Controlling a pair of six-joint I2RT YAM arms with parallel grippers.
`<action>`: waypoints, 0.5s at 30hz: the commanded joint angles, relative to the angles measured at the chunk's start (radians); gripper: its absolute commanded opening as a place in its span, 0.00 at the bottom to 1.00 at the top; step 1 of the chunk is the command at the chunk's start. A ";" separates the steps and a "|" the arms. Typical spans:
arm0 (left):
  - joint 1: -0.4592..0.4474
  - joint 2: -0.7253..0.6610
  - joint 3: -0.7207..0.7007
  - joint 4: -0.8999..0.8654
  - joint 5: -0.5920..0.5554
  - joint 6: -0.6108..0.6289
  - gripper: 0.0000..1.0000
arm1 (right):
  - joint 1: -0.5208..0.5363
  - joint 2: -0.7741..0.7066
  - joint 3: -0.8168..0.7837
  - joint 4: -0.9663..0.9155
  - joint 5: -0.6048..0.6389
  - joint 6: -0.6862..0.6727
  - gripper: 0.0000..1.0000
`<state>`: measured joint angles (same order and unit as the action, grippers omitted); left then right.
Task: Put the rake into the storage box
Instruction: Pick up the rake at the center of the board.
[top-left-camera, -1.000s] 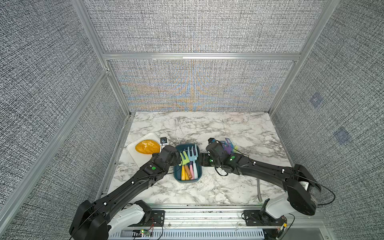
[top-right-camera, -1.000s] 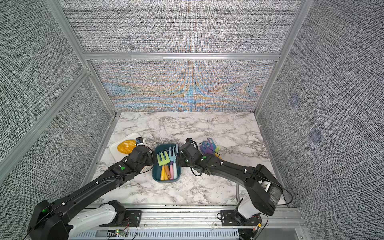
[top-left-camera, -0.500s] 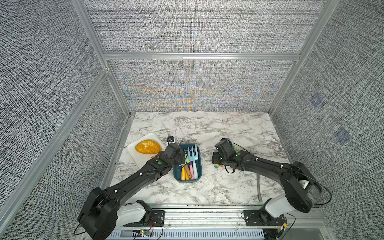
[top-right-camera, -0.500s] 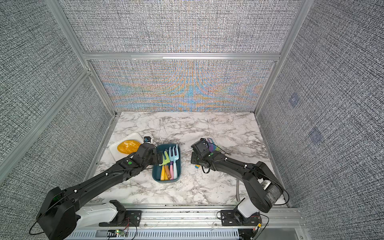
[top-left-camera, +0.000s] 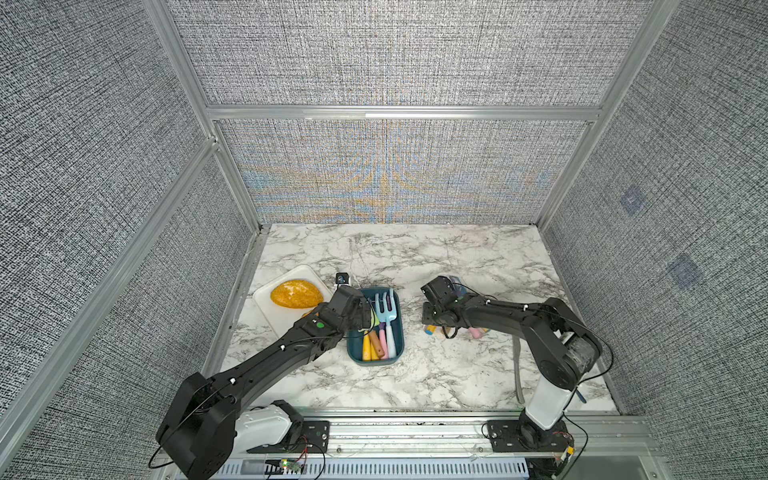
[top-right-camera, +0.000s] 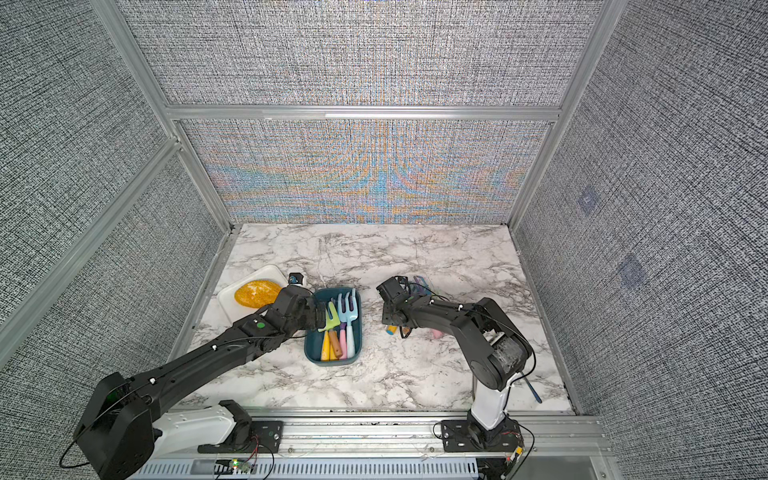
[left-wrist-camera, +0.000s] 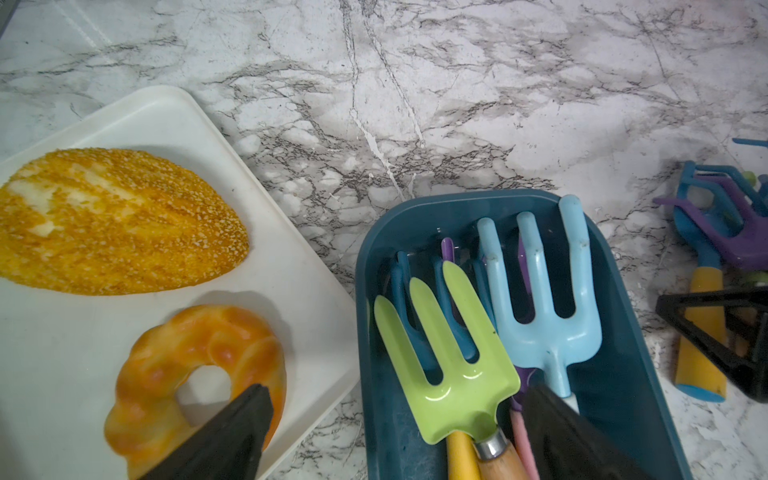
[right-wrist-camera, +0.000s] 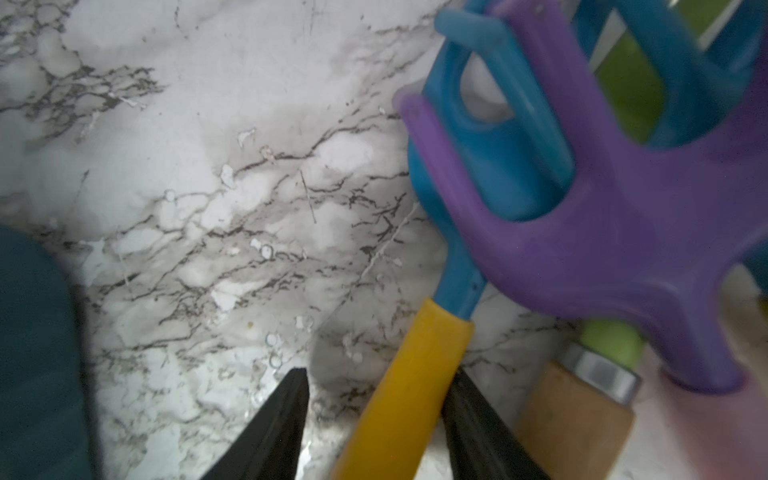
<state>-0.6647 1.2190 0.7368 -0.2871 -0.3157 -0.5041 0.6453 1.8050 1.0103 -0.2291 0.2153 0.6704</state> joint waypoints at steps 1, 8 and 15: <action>0.001 0.001 0.007 0.014 -0.007 0.012 0.99 | 0.000 0.038 0.008 -0.024 0.002 -0.006 0.55; 0.001 0.005 0.008 0.014 -0.011 0.013 0.99 | 0.000 0.039 0.014 -0.027 0.000 -0.024 0.27; 0.001 0.003 0.009 0.015 -0.016 0.013 0.99 | 0.002 -0.105 -0.042 -0.018 -0.031 -0.035 0.02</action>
<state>-0.6647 1.2228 0.7383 -0.2871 -0.3225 -0.4999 0.6441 1.7512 0.9821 -0.2344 0.2016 0.6498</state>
